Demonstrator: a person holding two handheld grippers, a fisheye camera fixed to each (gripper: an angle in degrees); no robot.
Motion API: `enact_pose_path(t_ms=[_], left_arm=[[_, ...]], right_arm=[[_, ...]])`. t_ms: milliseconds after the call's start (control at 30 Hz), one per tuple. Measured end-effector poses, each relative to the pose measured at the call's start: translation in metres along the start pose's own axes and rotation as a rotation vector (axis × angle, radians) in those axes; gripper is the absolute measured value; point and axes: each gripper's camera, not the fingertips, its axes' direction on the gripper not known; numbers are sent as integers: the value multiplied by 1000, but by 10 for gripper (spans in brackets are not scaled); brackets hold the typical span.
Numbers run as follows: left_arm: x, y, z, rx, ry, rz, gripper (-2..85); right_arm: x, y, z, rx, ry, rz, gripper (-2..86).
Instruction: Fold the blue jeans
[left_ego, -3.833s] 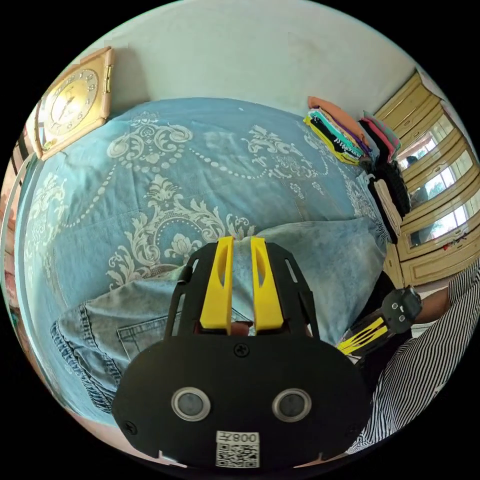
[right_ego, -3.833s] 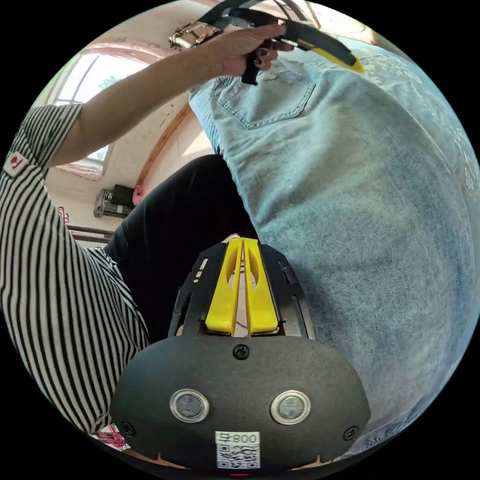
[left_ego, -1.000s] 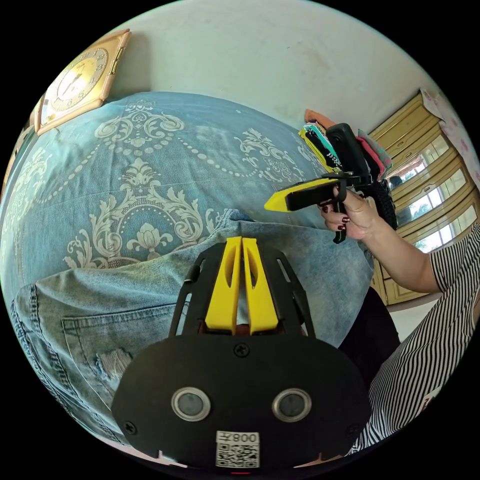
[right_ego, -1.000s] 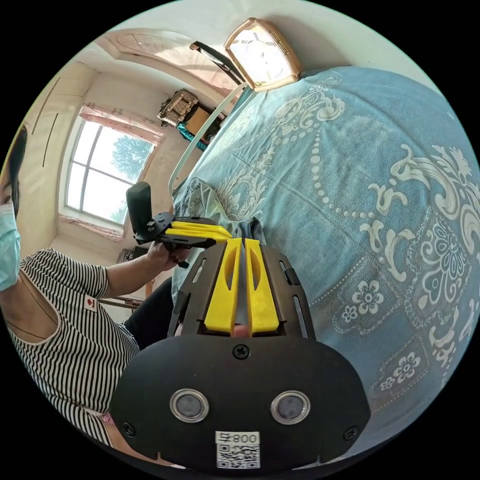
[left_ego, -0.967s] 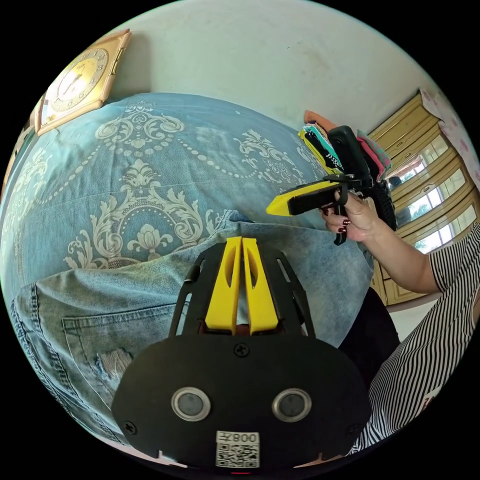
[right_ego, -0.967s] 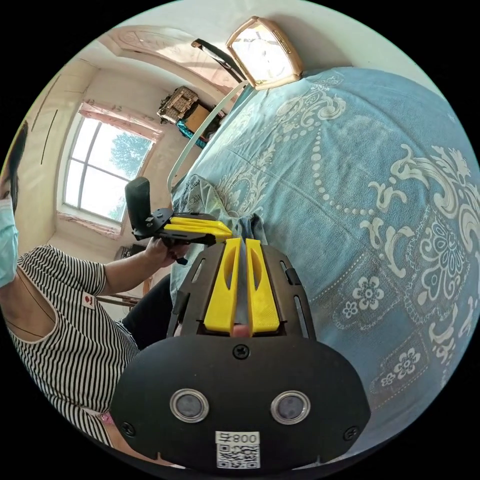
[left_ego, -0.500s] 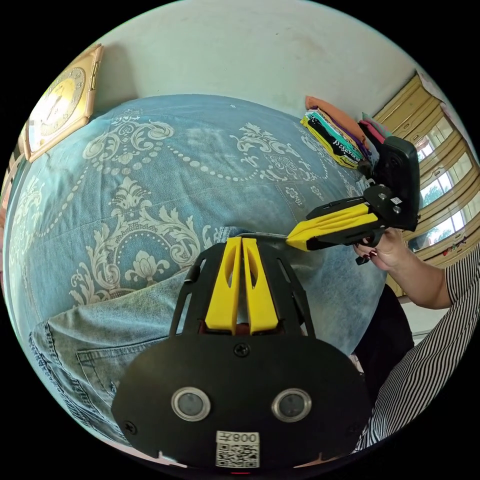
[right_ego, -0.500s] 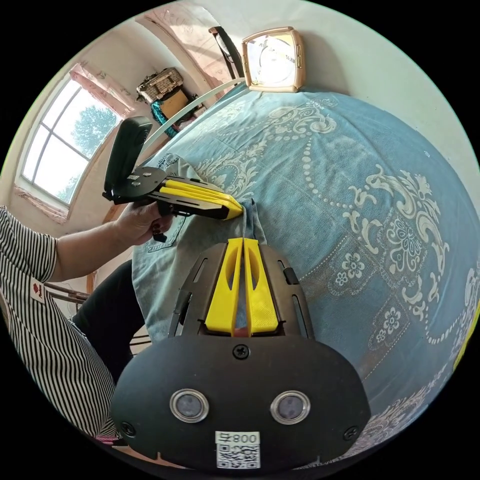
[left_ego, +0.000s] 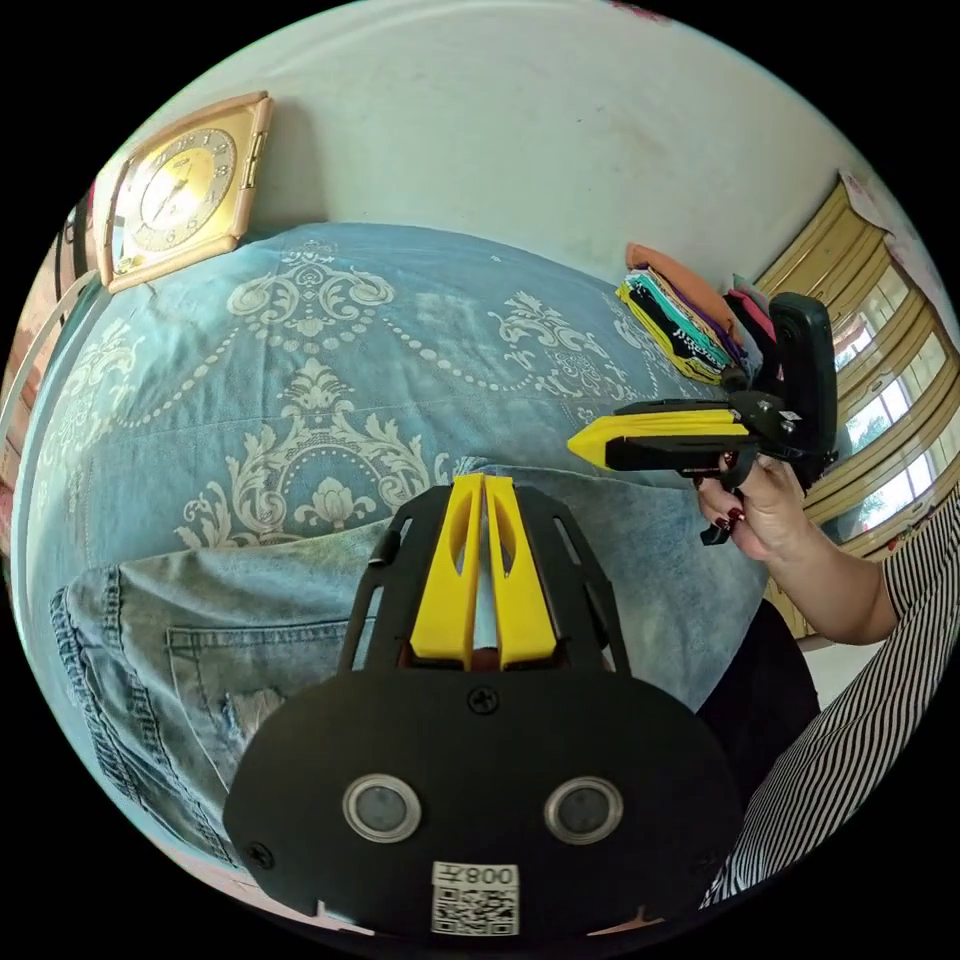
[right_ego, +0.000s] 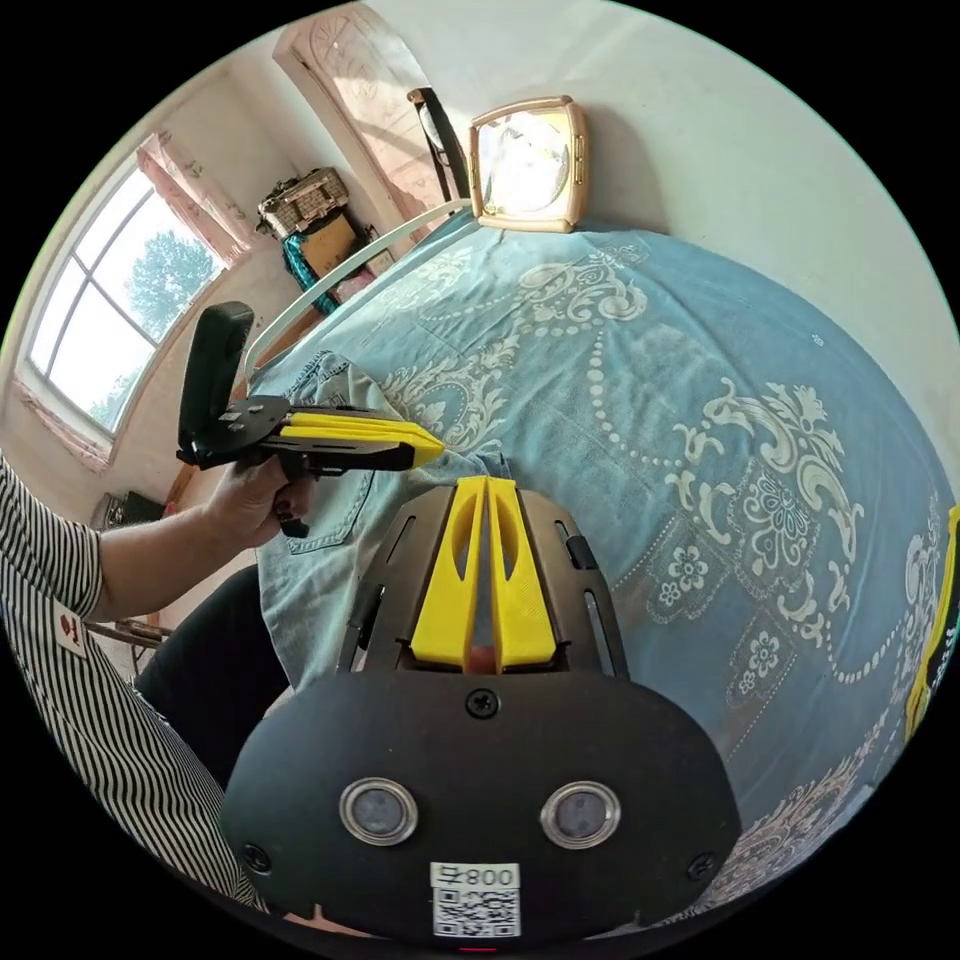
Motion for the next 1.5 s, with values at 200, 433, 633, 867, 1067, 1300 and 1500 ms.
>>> enact_pose_path(t_ms=[200, 433, 633, 867, 1067, 1300, 1500], left_arm=[[-34, 54, -23, -86, -203, -163, 1], [-35, 97, -46, -18, -160, -231, 1], [-58, 124, -81, 48, -344, -373, 1], [-47, 155, -98, 99, -326, -403, 1], [-45, 189, -100, -30, -474, -454, 1], [-9, 182, -104, 27, -460, -408, 0], [50, 156, -51, -62, -276, -228, 1]], right_arm=[[-30, -9, 54, -164, 74, -81, 0], [-40, 4, 39, -155, 1, -53, 1], [-49, 5, 37, -150, 55, -47, 1], [-48, 25, 15, -116, -1, 32, 0], [-68, 56, -5, -104, 46, 31, 0], [-61, 87, -28, -94, 8, 103, 0], [-53, 154, -42, -192, 76, 172, 1]])
